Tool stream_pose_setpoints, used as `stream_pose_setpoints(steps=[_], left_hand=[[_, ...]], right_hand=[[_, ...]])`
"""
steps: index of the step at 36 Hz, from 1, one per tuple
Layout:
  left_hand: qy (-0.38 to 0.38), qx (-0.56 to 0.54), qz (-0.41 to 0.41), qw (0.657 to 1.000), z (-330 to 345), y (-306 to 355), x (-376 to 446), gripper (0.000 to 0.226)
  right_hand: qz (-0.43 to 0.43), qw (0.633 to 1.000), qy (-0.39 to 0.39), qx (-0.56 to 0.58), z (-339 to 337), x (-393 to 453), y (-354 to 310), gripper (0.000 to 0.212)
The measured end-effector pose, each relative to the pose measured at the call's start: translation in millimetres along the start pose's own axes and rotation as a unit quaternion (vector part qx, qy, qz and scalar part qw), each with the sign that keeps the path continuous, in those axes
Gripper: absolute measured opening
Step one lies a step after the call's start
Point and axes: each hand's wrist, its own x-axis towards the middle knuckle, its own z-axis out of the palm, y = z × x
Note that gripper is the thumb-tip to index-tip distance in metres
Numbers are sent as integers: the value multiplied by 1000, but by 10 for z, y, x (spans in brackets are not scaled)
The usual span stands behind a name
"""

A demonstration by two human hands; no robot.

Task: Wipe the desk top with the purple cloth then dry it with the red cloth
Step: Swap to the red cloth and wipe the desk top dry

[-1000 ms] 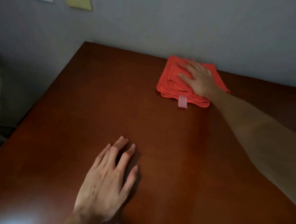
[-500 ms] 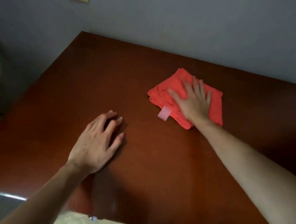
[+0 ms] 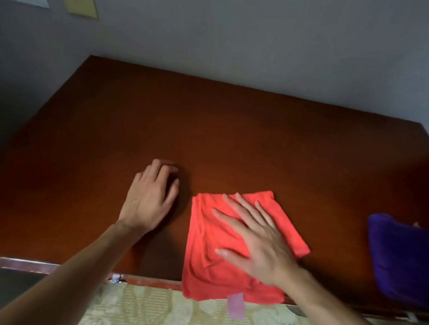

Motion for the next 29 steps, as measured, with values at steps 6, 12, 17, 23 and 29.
stream_pose_setpoints(steps=[6,12,17,23,29], left_hand=[[-32,-15,24,999,132,70,27,43],[-100,16,150,984,119,150,25,44],[-132,25,143,981,124,102,54,44],[-131,26,129,983,153,88,72,46],[-137,23,128,982,138,76,87,47]], right_hand=[[-61,998,-21,1,-125,545,598,64],[-72,997,-24,-19,-266,1493,1413,64],[-21,999,-34,-11,-434,2372,2012,69],[86,996,21,0,-519,3124,2432,81],[277,957,89,-8,-445,3282,2366,66]])
